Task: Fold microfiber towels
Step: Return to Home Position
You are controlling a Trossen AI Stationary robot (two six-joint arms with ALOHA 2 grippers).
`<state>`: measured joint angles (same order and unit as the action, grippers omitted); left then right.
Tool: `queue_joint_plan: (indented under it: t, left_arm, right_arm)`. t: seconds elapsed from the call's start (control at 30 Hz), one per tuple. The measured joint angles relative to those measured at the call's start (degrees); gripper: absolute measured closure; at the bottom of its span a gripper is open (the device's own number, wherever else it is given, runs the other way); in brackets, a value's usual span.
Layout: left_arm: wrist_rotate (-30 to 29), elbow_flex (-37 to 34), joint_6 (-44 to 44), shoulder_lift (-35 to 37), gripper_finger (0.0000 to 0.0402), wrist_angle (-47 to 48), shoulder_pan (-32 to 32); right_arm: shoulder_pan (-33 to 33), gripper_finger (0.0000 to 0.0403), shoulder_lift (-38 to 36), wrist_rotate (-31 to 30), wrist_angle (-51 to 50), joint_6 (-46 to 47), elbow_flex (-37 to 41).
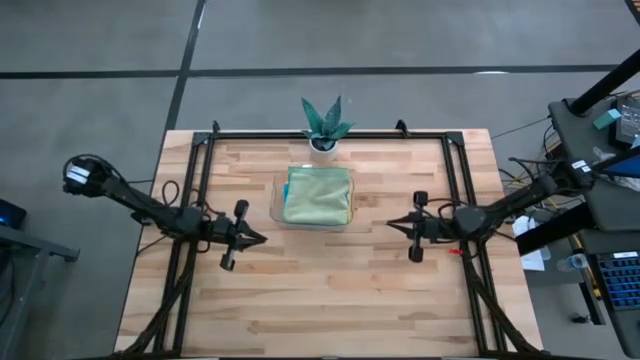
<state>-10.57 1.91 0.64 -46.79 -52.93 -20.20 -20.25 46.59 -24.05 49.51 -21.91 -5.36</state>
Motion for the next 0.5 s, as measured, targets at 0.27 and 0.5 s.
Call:
queue_joint_plan:
  t: [0.27, 0.5]
  left_arm:
    - [-0.4, -1.1, -0.1, 0.4, 0.0393, -0.2, 0.4]
    - [-0.4, -1.4, -0.1, 0.4, 0.0393, -0.2, 1.4]
  right_arm:
    - [0.0, 0.0394, -4.7, -1.7, 4.0, -2.6, 4.3]
    - [0.0, 0.0394, -8.2, -1.8, 3.1, -5.0, 4.7]
